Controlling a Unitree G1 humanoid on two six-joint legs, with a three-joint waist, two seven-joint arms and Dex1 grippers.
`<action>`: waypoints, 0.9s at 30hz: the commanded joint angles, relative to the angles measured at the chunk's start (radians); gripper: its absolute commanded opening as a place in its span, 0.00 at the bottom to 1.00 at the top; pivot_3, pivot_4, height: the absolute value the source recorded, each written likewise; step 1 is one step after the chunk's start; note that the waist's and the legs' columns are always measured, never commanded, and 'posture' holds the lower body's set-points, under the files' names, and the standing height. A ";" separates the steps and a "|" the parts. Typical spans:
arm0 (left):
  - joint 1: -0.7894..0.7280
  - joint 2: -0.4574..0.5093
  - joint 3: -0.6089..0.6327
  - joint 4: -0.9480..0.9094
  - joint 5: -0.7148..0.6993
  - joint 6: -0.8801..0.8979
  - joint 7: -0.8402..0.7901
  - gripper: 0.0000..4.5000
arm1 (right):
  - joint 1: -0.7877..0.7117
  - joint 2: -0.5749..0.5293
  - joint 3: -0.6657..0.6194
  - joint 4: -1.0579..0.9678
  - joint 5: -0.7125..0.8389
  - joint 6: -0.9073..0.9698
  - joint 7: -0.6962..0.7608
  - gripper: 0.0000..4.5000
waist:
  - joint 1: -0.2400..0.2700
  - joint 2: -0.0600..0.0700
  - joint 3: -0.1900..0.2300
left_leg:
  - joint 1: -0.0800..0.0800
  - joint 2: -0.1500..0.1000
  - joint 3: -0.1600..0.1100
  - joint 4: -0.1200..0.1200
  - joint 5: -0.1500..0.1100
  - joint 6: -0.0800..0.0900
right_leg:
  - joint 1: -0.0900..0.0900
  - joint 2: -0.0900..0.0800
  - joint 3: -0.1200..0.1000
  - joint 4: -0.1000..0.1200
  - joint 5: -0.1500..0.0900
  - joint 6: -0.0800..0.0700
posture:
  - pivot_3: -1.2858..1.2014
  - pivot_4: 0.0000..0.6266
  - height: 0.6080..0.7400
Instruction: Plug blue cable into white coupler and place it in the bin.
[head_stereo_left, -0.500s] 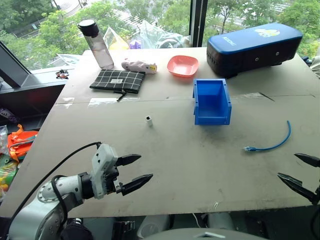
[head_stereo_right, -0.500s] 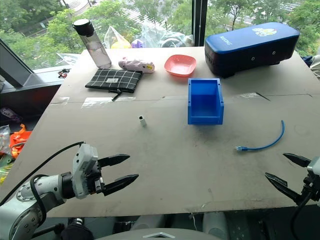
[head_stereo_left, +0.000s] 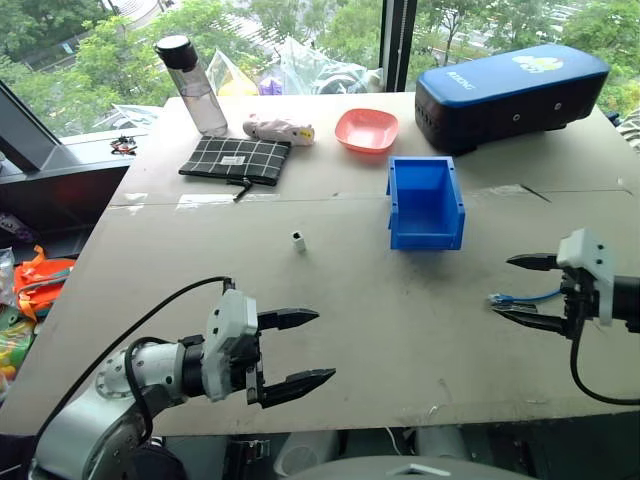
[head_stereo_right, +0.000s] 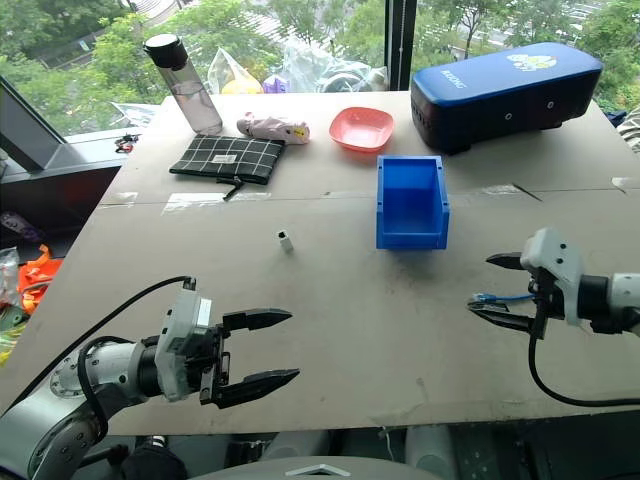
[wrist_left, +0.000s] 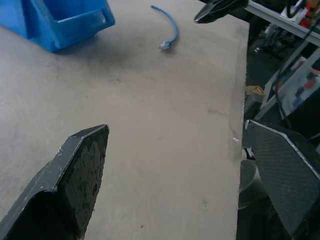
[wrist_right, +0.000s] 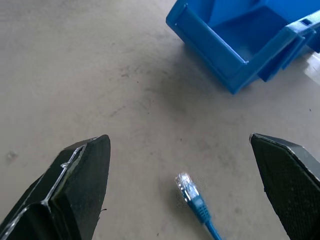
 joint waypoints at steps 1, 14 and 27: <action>-0.010 0.017 -0.010 -0.047 0.001 -0.032 -0.019 0.99 | -0.116 -0.022 0.145 0.168 -0.112 -0.081 0.119 1.00 | -0.001 -0.001 0.000 | 0.000 0.000 0.000 0.000 0.000 0.000 | 0.000 0.000 0.000 0.000 0.000 0.000 | 0.52 0.24 1.00; -0.100 0.032 -0.019 -0.126 -0.067 0.060 0.118 1.00 | -0.314 0.076 0.307 0.566 -0.267 -0.275 0.288 0.19 | 0.000 0.000 0.000 | 0.000 0.000 -0.001 0.000 0.000 0.000 | 0.000 0.000 0.000 0.000 0.000 0.000 | 0.52 0.24 1.00; -0.179 0.076 -0.011 -0.040 -0.078 0.110 0.116 1.00 | -0.377 0.280 0.454 0.138 -0.325 -0.024 0.097 0.01 | -0.021 0.000 0.000 | 0.002 0.002 -0.002 0.000 0.000 0.000 | -0.002 0.002 0.003 0.003 0.000 0.000 | 0.52 0.24 1.00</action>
